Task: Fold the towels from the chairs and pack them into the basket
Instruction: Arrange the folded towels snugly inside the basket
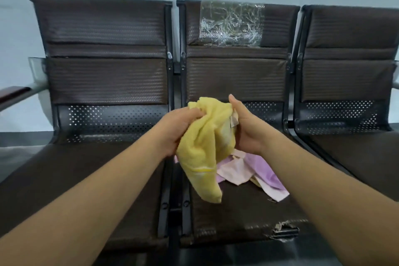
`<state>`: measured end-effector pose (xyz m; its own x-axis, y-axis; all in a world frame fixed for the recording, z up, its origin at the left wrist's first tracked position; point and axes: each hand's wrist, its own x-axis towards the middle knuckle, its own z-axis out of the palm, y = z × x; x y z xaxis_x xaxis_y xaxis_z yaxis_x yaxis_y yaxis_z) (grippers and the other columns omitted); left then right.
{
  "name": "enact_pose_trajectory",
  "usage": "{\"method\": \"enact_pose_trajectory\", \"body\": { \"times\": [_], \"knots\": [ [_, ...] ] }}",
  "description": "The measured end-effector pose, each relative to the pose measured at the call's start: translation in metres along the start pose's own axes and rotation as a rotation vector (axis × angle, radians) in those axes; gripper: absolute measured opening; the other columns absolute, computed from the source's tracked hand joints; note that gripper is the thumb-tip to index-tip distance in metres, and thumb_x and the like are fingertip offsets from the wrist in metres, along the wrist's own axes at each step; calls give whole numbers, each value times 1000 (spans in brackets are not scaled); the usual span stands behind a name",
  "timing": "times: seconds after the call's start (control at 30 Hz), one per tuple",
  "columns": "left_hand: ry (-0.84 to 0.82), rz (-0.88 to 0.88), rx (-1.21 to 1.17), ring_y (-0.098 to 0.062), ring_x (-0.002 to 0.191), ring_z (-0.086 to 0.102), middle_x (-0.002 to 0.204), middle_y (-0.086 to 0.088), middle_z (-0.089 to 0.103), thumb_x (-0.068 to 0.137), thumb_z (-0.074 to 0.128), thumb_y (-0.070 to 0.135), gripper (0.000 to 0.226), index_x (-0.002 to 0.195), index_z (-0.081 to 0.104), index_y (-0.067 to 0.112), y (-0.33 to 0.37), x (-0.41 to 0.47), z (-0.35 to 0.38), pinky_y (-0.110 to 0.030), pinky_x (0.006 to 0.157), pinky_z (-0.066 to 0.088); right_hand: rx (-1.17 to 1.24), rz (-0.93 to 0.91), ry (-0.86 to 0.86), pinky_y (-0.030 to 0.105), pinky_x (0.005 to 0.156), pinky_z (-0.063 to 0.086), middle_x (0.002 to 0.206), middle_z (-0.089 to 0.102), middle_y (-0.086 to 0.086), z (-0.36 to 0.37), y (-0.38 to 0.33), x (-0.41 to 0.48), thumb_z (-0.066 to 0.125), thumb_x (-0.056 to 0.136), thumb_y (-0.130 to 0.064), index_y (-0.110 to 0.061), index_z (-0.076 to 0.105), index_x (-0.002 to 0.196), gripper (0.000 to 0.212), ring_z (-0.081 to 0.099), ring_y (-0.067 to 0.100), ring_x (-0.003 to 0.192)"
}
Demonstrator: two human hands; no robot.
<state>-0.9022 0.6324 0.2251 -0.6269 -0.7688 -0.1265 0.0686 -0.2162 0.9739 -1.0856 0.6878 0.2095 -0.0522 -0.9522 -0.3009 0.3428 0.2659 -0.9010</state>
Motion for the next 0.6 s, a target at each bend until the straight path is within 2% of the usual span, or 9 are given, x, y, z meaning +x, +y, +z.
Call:
{"method": "enact_pose_trajectory", "body": {
  "times": [0.1, 0.17, 0.23, 0.3, 0.33, 0.4, 0.47, 0.53, 0.6],
  "knots": [
    [-19, -33, 61, -21, 83, 73, 97, -11, 75, 92, 63, 12, 23, 114, 67, 6, 8, -25, -22, -29, 66, 59, -3, -85, 97, 47, 96, 55, 116, 71, 18, 44, -6, 0, 68, 92, -30, -1, 66, 122, 42, 68, 31, 110],
    [26, -51, 64, -24, 93, 72, 106, -11, 75, 87, 69, 22, 36, 118, 67, 5, 9, -45, -40, -34, 75, 58, -51, -168, 155, 50, 94, 56, 115, 72, 19, 70, -5, 3, 75, 87, -20, -2, 66, 119, 38, 71, 33, 105],
    [171, -12, 13, -26, 96, 72, 108, -12, 74, 83, 74, 39, 48, 119, 66, 8, 4, -61, -59, -41, 84, 57, -97, -205, 106, 52, 94, 56, 111, 74, 16, 95, -3, 0, 81, 79, -16, -5, 63, 121, 47, 72, 33, 101],
    [391, 112, 40, -27, 95, 71, 110, -11, 71, 69, 80, 56, 72, 127, 55, 22, -4, -75, -78, -46, 85, 58, -177, -198, 38, 51, 91, 57, 108, 74, 13, 121, 5, -5, 82, 77, -10, -8, 60, 121, 49, 73, 31, 98],
    [462, 177, 129, -27, 95, 70, 112, -10, 68, 65, 81, 59, 75, 128, 51, 32, -9, -80, -85, -46, 84, 58, -235, -190, 23, 50, 89, 58, 108, 74, 13, 132, 12, -6, 81, 78, -8, -9, 59, 119, 47, 73, 30, 97],
    [471, 273, 353, -23, 97, 68, 114, -6, 64, 70, 79, 57, 64, 126, 51, 45, -17, -91, -99, -40, 82, 58, -322, -162, 5, 52, 89, 58, 108, 73, 16, 150, 33, -3, 81, 74, -10, -8, 60, 115, 46, 73, 31, 97],
    [483, 271, 539, -20, 107, 63, 121, -4, 59, 69, 73, 61, 56, 122, 56, 54, -22, -97, -113, -37, 90, 55, -238, -80, -4, 53, 90, 57, 111, 72, 21, 162, 52, 3, 74, 76, -17, -4, 63, 115, 43, 72, 35, 96],
    [513, 259, 720, -14, 110, 60, 120, 1, 61, 67, 68, 66, 49, 113, 63, 50, -24, -103, -125, -38, 98, 51, 8, 48, -26, 47, 84, 58, 107, 71, 21, 170, 61, 6, 61, 89, -22, 2, 63, 120, 39, 71, 33, 92],
    [526, 294, 822, -7, 104, 60, 108, 8, 66, 75, 71, 58, 35, 105, 70, 40, -23, -110, -133, -34, 94, 51, 108, 65, -7, 43, 79, 59, 112, 70, 16, 175, 68, 11, 58, 94, -27, -1, 60, 128, 43, 69, 30, 97]
  ]
}}
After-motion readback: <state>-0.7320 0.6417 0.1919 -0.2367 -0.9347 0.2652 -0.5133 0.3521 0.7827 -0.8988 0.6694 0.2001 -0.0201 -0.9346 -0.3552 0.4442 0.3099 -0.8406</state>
